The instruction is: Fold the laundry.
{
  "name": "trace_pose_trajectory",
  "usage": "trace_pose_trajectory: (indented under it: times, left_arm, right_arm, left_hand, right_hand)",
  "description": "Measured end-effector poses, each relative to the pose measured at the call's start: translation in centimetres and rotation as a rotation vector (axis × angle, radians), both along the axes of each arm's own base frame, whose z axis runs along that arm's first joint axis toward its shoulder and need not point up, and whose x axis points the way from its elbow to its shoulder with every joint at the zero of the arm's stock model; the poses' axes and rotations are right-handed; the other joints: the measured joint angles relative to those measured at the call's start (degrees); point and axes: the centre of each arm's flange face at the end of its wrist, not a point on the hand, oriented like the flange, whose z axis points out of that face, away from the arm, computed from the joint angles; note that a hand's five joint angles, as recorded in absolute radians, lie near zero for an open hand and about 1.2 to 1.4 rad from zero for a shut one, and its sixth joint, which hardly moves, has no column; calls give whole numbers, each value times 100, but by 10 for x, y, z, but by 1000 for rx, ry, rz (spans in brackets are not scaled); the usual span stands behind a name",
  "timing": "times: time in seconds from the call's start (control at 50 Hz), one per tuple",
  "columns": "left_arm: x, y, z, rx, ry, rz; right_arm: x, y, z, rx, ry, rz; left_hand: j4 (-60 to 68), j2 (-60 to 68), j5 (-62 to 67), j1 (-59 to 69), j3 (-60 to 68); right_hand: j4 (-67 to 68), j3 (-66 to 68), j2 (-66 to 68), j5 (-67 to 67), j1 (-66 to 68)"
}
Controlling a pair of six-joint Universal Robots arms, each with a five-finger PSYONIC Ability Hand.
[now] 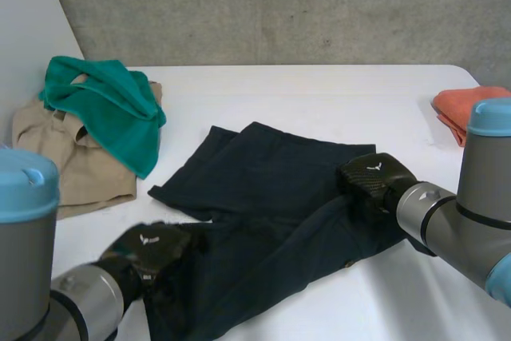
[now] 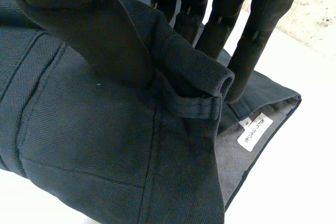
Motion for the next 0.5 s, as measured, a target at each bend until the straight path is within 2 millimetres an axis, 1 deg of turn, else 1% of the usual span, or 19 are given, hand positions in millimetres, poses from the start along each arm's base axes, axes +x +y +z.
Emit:
trace_pose_trajectory:
  times: [0.12,0.32,0.42,0.5]
  left_arm:
    - [3,9,-12,61,-26,0]
    - [0,23,-21,112,-42,-31]
    - [-3,29,-16,128,-15,-28]
    - [-3,35,-1,114,28,-23]
  right_arm:
    - [-1,0,-4,-7,1,-2]
    - [-8,-4,-9,-26,15,-15]
    - [-9,-4,-10,-29,27,-12]
    - [-10,-3,-10,-29,33,-9]
  left_hand:
    - [0,0,1,1,0]
    - [0,5,0,1,4]
    - [0,6,-1,0,3]
    - [0,0,0,1,0]
  right_hand:
    - [0,0,0,0,0]
    - [0,0,0,0,0]
    - [0,0,0,0,0]
    - [0,0,0,0,0]
